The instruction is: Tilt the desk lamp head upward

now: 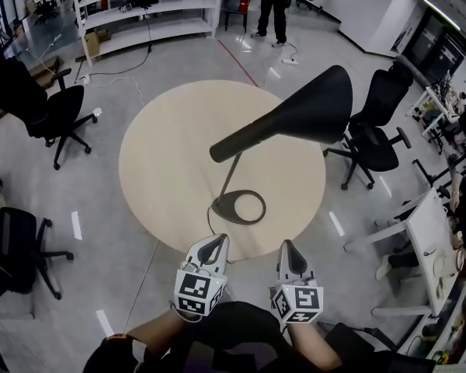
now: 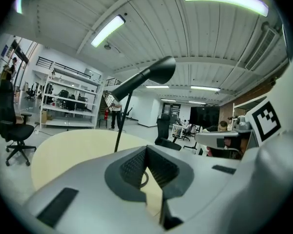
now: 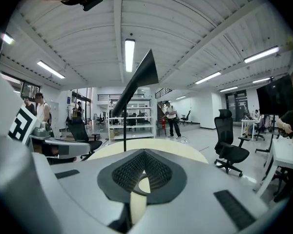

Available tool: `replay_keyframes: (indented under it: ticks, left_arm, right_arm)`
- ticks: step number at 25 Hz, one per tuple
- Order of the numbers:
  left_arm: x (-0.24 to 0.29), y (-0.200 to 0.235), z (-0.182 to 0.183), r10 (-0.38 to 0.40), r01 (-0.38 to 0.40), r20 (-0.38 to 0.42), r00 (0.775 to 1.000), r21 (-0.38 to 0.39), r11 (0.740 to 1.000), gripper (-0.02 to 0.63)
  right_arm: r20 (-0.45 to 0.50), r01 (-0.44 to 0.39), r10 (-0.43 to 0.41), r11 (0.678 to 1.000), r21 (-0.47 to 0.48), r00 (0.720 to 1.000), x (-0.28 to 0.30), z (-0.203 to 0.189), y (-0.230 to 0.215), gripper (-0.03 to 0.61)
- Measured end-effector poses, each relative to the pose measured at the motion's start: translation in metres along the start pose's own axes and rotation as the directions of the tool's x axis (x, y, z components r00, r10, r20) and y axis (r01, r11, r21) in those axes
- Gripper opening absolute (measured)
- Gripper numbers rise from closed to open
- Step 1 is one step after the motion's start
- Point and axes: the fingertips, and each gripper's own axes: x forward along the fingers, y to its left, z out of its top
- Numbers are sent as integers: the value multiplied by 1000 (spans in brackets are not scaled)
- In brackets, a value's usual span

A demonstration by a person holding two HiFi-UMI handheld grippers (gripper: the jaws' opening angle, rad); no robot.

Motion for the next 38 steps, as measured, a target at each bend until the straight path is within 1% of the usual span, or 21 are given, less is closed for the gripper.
replay_keyframes:
  ticks: [2,4,9,12,16,19,22,25,29,33,36,38]
  left_arm:
    - [-5,-26,-8,-9,9,-18,1000,6,1000,44]
    - [-14,-52,-17,-8,8,-20,1000,13,1000,44]
    - [-49,-120,-40,28,-28,-1,1000,5,1000,44]
    - [-85,-157,-58,72,-72,13,997,0,997,44]
    - [-138,-188,-82,162,-162,25,986,-13,987,44]
    - [-171,-209,-94,203,-203,29,979,-7,979,44]
    - [-213,-222,-98,266,-266,32,963,-1,964,44]
    - [-244,-232,-99,292,-293,44,955,1,956,44]
    - [-287,-227,-106,311,-311,48,949,2,950,44]
    - [-336,-221,-118,325,-326,60,944,12,945,44]
    - [-375,-211,-127,309,-311,65,949,28,950,44]
    - [-395,-205,-138,296,-297,64,953,16,955,44]
  right_arm:
    - [0,6,-6,1000,20,1000,-25,-6,-14,15]
    - [4,8,-8,999,33,1000,-52,-14,-27,17]
    - [16,-11,11,1000,14,1000,-123,-33,-54,17]
    - [16,-44,43,999,21,999,-169,-48,-59,16]
    - [28,-111,110,993,39,994,-219,-66,-53,16]
    - [30,-141,140,989,48,990,-250,-75,-51,16]
    - [32,-205,204,978,45,979,-277,-76,-29,16]
    - [40,-250,249,968,29,968,-303,-73,-6,15]
    - [40,-289,289,957,8,957,-326,-74,38,16]
    - [30,-307,307,952,-8,951,-350,-82,81,15]
    - [32,-309,309,951,-14,951,-370,-87,118,15]
    - [28,-304,305,952,-28,952,-384,-92,138,17]
